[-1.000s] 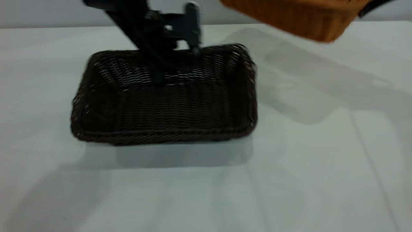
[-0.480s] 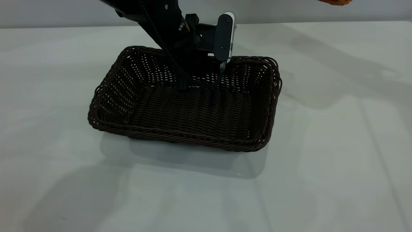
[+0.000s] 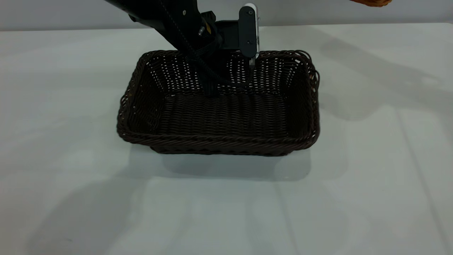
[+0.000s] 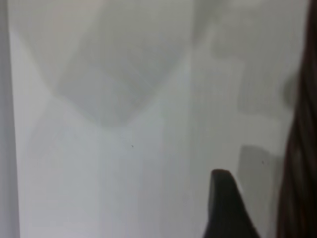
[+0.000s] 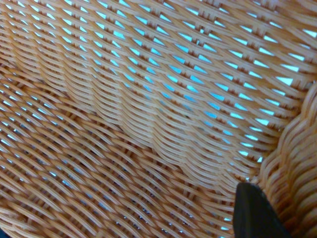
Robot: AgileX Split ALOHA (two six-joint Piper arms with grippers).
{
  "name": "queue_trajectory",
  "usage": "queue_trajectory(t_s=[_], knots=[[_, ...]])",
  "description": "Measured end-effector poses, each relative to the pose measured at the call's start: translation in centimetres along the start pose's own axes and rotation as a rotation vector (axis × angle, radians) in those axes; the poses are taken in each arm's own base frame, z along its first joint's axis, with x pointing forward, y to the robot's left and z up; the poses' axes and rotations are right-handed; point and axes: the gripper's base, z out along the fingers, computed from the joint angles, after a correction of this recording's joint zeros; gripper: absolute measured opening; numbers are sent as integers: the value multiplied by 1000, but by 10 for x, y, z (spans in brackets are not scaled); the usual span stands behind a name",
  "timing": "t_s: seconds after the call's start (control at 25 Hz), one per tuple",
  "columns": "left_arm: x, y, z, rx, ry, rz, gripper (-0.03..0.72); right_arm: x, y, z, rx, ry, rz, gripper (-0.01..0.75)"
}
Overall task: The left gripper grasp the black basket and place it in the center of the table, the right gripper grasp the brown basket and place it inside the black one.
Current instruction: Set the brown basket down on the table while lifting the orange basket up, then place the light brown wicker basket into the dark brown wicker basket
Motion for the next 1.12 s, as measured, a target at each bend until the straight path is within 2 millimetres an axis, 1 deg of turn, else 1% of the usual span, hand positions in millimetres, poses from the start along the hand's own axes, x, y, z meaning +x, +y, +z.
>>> queue_trajectory(t_s=[0.08,0.2,0.36,0.52,0.64,0.72,0.8,0.88,0.92,1.04,1.12], knots=[[-3,2,-4,-1,-3,-5,433,0,0,0,0,-2,-1,146],[-7,9,-16,13,5,-11,447,-3,-6,-4,1,-16,11,146],[-16,26,-42,14,7,-36,447,-12,-22,-18,4,-53,46,146],[-23,43,-79,51,32,-50,447,-16,-35,-29,6,-73,76,146],[-23,62,-115,55,49,-67,447,-16,-38,-31,8,-66,81,146],[-16,81,-145,31,59,-97,447,-14,-37,-30,5,-47,73,146],[-6,99,-175,-11,63,-135,447,-10,-31,-26,8,-12,34,146],[6,118,-210,-68,65,-187,447,-3,-16,-16,3,40,-30,146],[10,125,-225,-97,63,-216,447,1,-8,-11,2,66,-69,146],[23,143,-272,-198,46,-302,447,19,27,16,-9,146,-195,146],[29,150,-295,-246,35,-360,447,31,46,36,-12,198,-268,146]])
